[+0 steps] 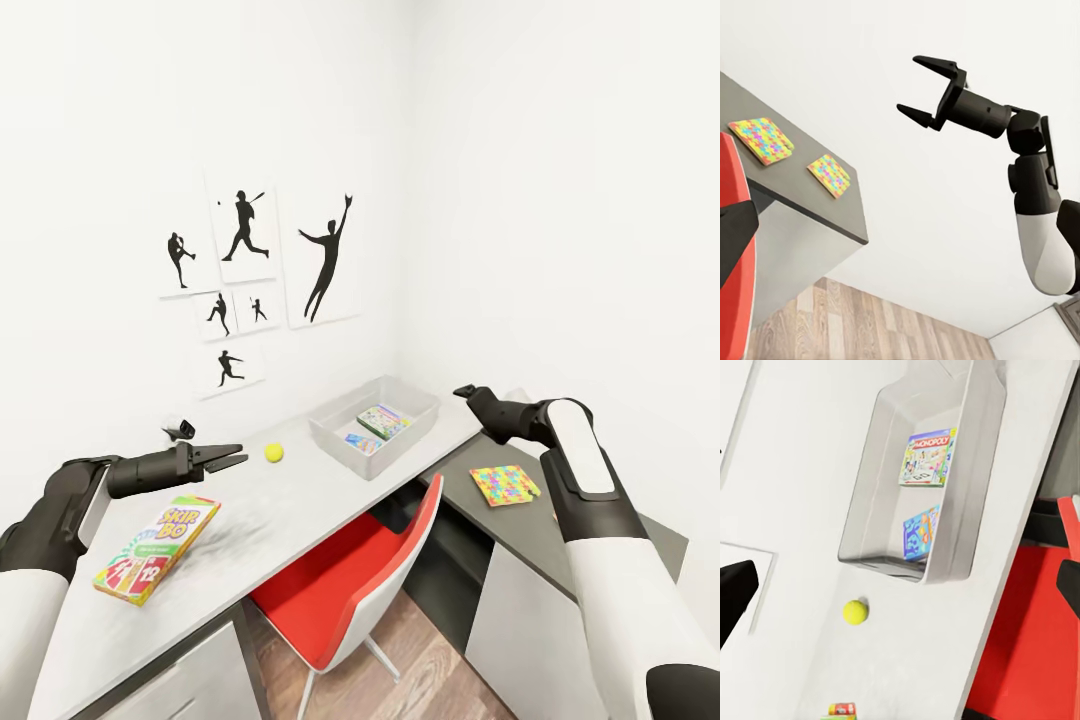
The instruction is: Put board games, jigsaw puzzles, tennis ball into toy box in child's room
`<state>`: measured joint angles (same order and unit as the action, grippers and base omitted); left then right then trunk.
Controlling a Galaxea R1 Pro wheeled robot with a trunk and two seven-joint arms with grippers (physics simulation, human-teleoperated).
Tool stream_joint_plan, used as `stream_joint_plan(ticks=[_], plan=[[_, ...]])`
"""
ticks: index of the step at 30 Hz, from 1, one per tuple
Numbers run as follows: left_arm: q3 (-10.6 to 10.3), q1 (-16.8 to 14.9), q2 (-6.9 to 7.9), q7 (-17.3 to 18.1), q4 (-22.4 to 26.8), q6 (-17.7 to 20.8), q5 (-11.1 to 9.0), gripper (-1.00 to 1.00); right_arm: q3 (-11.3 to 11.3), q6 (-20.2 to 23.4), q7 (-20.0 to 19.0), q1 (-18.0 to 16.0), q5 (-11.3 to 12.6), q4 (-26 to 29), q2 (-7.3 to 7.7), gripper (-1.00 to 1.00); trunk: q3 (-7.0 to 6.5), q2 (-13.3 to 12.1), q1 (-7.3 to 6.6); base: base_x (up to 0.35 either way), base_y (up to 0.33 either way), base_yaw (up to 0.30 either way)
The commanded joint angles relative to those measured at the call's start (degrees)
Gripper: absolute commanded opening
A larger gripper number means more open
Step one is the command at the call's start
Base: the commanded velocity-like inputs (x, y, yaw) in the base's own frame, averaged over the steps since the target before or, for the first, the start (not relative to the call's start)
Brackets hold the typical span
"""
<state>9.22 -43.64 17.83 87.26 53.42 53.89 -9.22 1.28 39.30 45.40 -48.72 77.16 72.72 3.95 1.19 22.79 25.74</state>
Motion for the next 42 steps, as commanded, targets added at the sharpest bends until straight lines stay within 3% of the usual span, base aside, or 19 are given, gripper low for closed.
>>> stream_joint_plan(ticks=[1, 11, 42], plan=[[0.00, -0.04, 0.01, 0.20, -0.02, 0.60, -0.01, 1.00, 0.04, 0.16, 0.48, -0.06, 0.45, -0.01, 0.00, 1.00, 0.12, 0.13, 0.04, 0.000, 0.001, -0.001], [0.01, -0.04, 0.02, 0.23, 0.00, 0.60, -0.01, 1.00, 0.04, 0.16, 0.41, -0.06, 0.45, -0.12, 0.07, 1.00, 0.21, 0.13, 0.04, 0.000, 0.003, -0.080], [-0.07, -0.04, 0.02, 0.20, -0.01, 0.60, -0.01, 1.00, 0.07, 0.38, 0.39, -0.06, 0.45, -0.45, 0.73, 1.00, 0.95, 0.13, 0.04, 0.000, 0.032, -0.265]])
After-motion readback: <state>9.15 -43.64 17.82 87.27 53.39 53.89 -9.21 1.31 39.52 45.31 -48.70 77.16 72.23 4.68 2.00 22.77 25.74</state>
